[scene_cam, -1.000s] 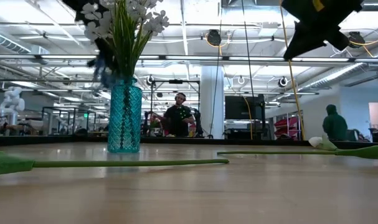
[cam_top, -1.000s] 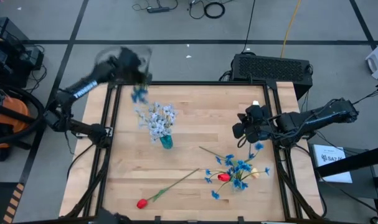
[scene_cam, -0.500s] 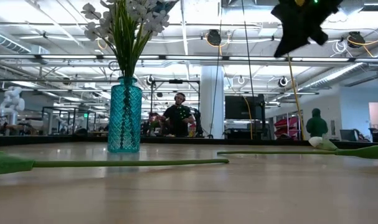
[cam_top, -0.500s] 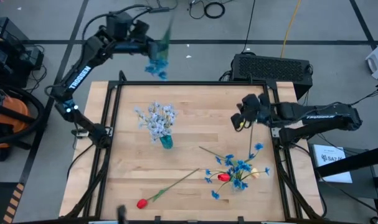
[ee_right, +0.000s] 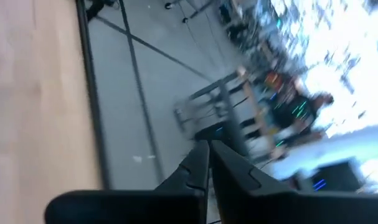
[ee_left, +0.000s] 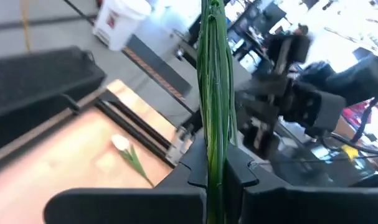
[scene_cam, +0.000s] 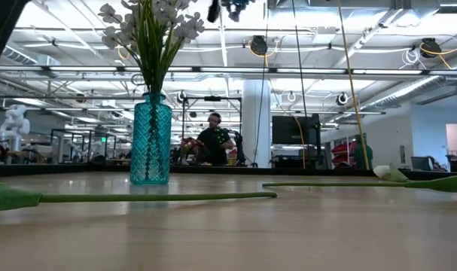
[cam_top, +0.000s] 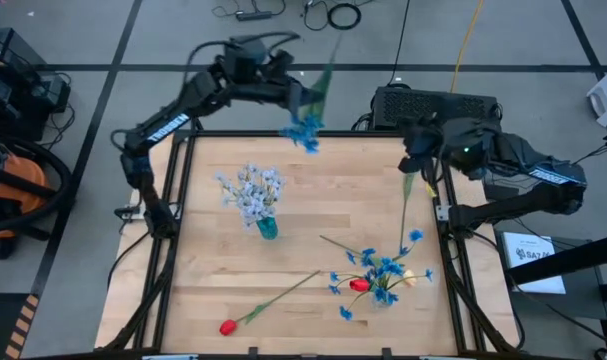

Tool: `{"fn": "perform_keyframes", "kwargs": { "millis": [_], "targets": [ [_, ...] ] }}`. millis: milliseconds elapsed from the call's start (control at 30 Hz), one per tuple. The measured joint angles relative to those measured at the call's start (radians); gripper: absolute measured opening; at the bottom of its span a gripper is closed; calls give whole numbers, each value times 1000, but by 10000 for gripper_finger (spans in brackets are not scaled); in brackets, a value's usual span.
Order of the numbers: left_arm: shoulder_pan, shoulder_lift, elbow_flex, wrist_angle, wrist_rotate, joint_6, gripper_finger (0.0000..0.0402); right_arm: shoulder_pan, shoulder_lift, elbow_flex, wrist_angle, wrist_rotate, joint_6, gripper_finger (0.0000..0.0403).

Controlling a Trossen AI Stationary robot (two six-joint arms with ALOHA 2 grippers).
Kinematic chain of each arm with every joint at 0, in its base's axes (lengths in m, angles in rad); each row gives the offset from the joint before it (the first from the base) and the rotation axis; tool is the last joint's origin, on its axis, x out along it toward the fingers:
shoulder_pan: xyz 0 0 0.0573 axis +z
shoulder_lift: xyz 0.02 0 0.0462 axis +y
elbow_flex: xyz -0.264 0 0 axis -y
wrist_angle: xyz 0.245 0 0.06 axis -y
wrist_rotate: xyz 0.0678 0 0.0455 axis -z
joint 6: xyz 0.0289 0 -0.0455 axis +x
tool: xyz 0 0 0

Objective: Sort flowers into vase by color
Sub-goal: Put the blue flower into the transparent vase

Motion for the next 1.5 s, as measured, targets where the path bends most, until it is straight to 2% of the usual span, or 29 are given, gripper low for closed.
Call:
{"fn": "perform_keyframes", "kwargs": {
  "millis": [167,333,600,767,967,1267,1400,1500],
  "targets": [
    [-35,53,0,-6,11,-38,9,1,18,0,75,-5,-342,40],
    [-65,93,0,-4,50,-64,9,15,66,0,148,-4,-599,83],
    [-89,108,0,1,54,-64,12,29,144,0,272,-4,-826,156],
    [-95,108,0,1,59,-63,15,27,193,0,313,5,-950,179],
    [-99,109,0,0,67,-63,17,25,248,-1,459,56,-1005,174],
    [-117,109,0,-6,105,-57,18,4,296,-1,500,57,-1032,144],
    [-125,109,0,-29,108,-36,19,-2,305,-1,497,58,-1026,112],
    [-125,109,0,-23,104,-34,19,0,305,-1,499,76,-1023,62]
  ]
}}
